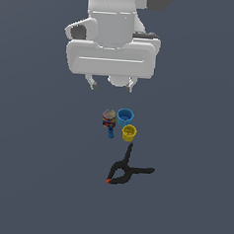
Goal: Pick up a designated object from a clutter of objects.
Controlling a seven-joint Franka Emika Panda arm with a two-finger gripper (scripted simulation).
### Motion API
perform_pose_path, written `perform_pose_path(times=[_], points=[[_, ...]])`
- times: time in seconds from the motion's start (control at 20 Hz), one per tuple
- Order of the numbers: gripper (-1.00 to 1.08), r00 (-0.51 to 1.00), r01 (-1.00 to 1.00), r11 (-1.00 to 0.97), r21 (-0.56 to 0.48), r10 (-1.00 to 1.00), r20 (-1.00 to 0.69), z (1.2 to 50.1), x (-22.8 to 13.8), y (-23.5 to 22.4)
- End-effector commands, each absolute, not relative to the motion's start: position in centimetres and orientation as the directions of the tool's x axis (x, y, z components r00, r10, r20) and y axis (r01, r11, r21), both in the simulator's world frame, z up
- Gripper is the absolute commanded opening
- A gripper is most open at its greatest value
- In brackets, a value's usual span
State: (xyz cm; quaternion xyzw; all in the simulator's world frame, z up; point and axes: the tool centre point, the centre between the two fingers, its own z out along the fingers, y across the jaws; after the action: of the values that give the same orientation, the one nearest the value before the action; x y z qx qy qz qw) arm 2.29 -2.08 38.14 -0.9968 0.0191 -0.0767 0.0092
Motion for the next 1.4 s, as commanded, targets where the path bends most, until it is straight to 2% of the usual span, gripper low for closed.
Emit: perform_pose_path(times=[0.0,0.8,1.35], points=[[1.00,0.988,-0.037,-0.999,-0.021,-0.040,0.153,38.1,2.3,-2.1],[1.00,0.983,-0.073,-0.996,-0.055,-0.081,0.167,38.7,2.9,-1.1],[1.00,0.974,-0.176,-0.983,-0.060,-0.183,0.130,33.0,3.1,0.3]])
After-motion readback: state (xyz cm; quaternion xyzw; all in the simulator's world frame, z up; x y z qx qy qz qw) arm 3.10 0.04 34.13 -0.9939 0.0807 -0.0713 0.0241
